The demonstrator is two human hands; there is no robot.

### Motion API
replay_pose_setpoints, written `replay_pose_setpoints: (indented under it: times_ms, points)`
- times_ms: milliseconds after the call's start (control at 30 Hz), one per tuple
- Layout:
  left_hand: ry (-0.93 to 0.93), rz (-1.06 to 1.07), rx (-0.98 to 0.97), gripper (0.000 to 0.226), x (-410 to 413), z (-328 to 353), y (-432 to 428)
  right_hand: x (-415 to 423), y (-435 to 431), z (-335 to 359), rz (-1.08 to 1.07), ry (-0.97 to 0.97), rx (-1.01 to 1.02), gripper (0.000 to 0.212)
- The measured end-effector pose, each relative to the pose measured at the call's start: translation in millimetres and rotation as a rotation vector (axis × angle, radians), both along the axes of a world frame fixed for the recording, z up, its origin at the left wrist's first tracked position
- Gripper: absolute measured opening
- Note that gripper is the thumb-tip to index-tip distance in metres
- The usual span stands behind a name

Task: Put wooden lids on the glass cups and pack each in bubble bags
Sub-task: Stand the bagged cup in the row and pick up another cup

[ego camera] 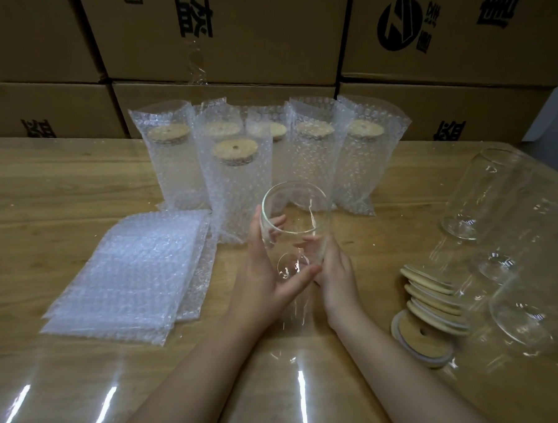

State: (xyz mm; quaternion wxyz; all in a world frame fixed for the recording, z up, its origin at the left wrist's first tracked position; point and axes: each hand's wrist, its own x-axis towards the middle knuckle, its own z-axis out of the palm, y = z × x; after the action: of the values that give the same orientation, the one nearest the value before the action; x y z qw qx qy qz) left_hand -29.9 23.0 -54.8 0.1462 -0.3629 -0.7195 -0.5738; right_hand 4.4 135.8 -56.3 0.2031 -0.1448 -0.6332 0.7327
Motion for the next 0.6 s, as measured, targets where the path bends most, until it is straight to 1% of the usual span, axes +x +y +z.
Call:
replay_pose_setpoints:
  times_ms: [67, 233, 400, 500, 600]
  points:
    - [-0.014, 0.010, 0.002, 0.093, -1, -1, 0, -1, -1, 0, -0.017, 0.018, -0.030, 0.037]
    - [-0.117, -0.002, -0.037, 0.105, -8, -13, 0, -2, 0, -5, 0.054, 0.038, -0.032, 0.035]
    - [-0.130, 0.016, -0.116, 0.105, -7, -10, 0, -2, 4, -7, 0.131, 0.080, -0.013, 0.034]
    - [-0.168, -0.005, -0.133, 0.096, -6, -8, 1, 1, 6, -1, 0.167, 0.118, 0.027, 0.049]
    - [-0.224, -0.050, -0.114, 0.095, -7, -7, 0, 5, 4, -2, 0.184, 0.161, 0.064, 0.075]
